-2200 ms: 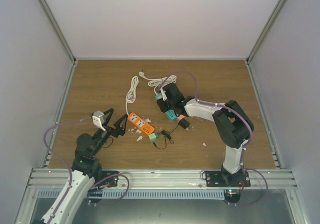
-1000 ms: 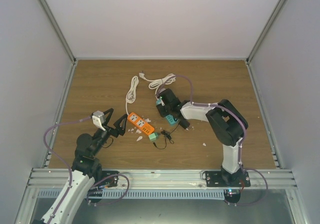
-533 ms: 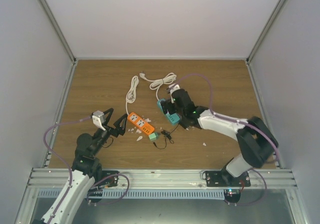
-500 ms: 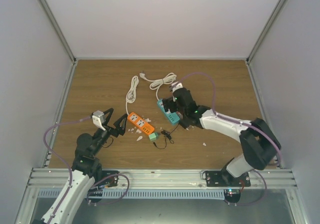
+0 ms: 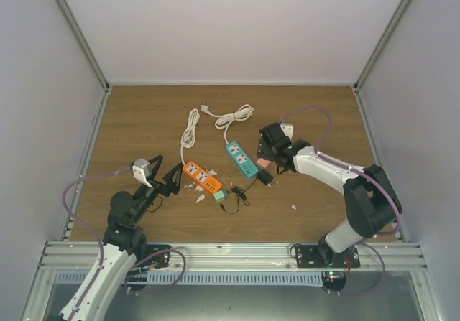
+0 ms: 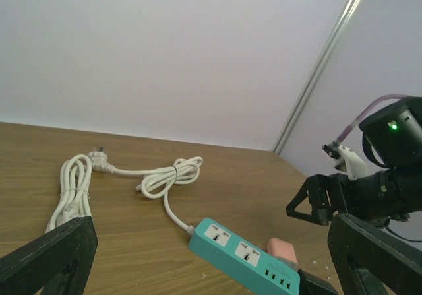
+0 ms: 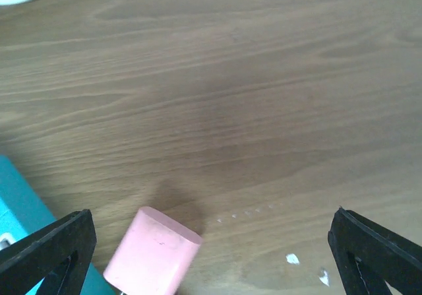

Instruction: Insert the plug

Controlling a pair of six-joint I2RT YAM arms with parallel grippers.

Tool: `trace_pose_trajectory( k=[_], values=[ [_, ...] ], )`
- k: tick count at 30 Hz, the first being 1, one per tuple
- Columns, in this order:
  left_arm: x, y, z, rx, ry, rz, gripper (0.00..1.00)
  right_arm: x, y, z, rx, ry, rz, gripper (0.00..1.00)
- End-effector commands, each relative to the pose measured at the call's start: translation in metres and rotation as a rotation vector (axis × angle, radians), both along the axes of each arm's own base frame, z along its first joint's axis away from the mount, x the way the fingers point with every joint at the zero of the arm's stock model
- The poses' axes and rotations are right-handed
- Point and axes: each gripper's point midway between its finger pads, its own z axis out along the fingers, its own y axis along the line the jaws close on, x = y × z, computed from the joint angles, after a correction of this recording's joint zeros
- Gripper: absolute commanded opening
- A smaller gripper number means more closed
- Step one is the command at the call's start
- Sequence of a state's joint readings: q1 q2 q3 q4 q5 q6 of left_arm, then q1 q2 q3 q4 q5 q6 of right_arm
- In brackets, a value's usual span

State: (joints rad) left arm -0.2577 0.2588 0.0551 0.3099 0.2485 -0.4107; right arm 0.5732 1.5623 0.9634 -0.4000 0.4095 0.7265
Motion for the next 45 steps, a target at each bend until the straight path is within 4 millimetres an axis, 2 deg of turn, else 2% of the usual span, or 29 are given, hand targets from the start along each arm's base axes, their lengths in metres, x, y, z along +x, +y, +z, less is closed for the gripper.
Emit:
trace_pose_trajectory(
  k=[1,4,7,12,18,25,26,29,35,37,38,40,44,45],
  values=[
    [0.000,0.001,0.002,-0.011,-0.023,0.008,0.99,0.003,-0.007,-0.001,0.013,0.074,-0.137,1.00],
    [0.000,0.001,0.002,-0.011,-0.022,0.009,0.99,0.007,-0.004,-0.023,-0.037,0.159,-0.152,1.00],
    [0.000,0.002,0.002,-0.012,-0.021,0.010,0.99,0.009,0.002,-0.038,-0.019,0.171,-0.141,1.00],
    [0.000,0.002,0.002,-0.012,-0.022,0.010,0.99,0.012,0.008,-0.047,0.003,0.184,-0.143,1.00],
    [0.000,0.002,0.002,-0.012,-0.022,0.012,0.99,0.000,0.007,-0.058,0.025,0.222,-0.154,0.97],
    [0.000,0.002,0.001,-0.012,-0.019,0.010,0.99,-0.009,0.010,-0.073,0.043,0.249,-0.155,0.88],
    [0.000,0.002,0.001,-0.012,-0.019,0.011,0.99,-0.009,0.011,-0.074,0.046,0.250,-0.158,0.86],
    [0.000,0.001,0.002,-0.012,-0.020,0.009,0.99,-0.009,0.014,-0.072,0.047,0.241,-0.161,0.72],
    [0.000,0.002,0.002,-0.013,-0.022,0.011,0.99,-0.015,0.020,-0.067,0.054,0.231,-0.156,0.58],
    [0.000,0.002,0.002,-0.012,-0.020,0.010,0.99,-0.017,0.022,-0.064,0.058,0.228,-0.147,0.56],
    [0.000,0.002,0.001,-0.012,-0.019,0.010,0.99,-0.017,0.022,-0.062,0.057,0.224,-0.146,0.55],
    [0.000,0.002,0.002,-0.012,-0.020,0.011,0.99,-0.016,0.020,-0.055,0.052,0.206,-0.144,0.47],
    [0.000,0.002,0.001,-0.012,-0.020,0.010,0.99,-0.009,0.021,-0.039,0.041,0.158,-0.093,0.43],
    [0.000,0.001,0.002,-0.012,-0.020,0.010,0.99,-0.006,0.021,-0.034,0.035,0.139,-0.072,0.34]
  ],
)
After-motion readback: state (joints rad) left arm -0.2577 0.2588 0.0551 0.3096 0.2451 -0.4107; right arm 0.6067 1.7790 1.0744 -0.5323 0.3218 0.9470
